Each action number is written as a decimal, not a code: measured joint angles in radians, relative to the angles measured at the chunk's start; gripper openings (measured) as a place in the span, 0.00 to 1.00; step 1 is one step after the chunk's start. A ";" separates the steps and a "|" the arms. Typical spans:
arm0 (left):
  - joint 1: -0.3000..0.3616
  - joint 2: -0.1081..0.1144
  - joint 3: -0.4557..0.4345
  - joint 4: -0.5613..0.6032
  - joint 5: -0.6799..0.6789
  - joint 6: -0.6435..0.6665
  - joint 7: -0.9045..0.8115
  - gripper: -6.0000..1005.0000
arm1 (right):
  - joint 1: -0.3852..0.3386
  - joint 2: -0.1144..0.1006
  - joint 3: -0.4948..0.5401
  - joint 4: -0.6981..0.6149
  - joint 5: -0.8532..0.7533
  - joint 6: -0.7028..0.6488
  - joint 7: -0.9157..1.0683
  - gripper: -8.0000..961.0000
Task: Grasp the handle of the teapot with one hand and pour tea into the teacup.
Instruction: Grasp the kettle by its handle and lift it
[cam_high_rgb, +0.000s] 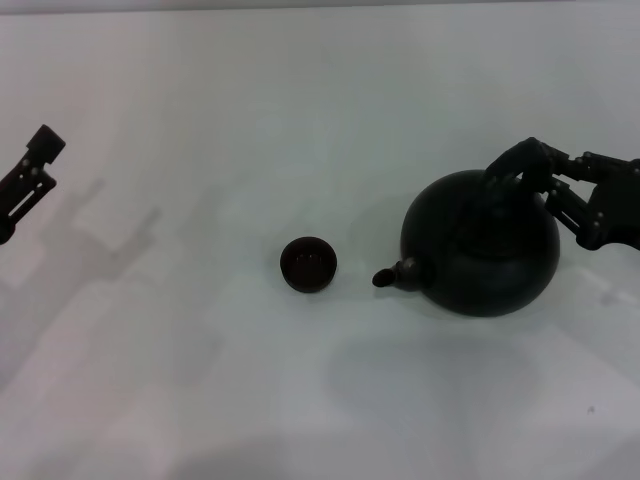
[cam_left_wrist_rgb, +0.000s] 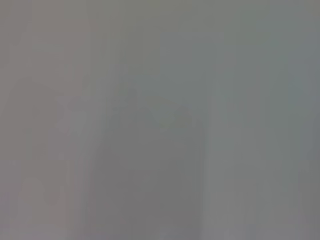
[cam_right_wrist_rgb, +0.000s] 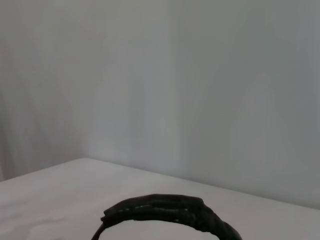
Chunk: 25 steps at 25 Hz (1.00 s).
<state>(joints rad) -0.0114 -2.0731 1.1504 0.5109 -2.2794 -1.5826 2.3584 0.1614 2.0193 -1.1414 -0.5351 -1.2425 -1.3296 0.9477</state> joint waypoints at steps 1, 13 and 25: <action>0.000 0.000 0.000 0.000 0.000 0.000 0.000 0.86 | 0.003 0.001 0.000 0.005 0.001 0.000 -0.002 0.25; 0.003 0.001 0.000 0.002 0.000 -0.001 0.004 0.86 | 0.045 0.002 0.000 0.043 0.006 0.005 -0.028 0.26; 0.005 0.002 -0.019 0.004 0.000 -0.002 0.000 0.86 | 0.048 0.003 0.000 0.095 0.089 -0.008 -0.131 0.20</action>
<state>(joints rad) -0.0062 -2.0709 1.1312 0.5150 -2.2793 -1.5844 2.3585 0.2090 2.0222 -1.1413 -0.4402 -1.1538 -1.3379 0.8171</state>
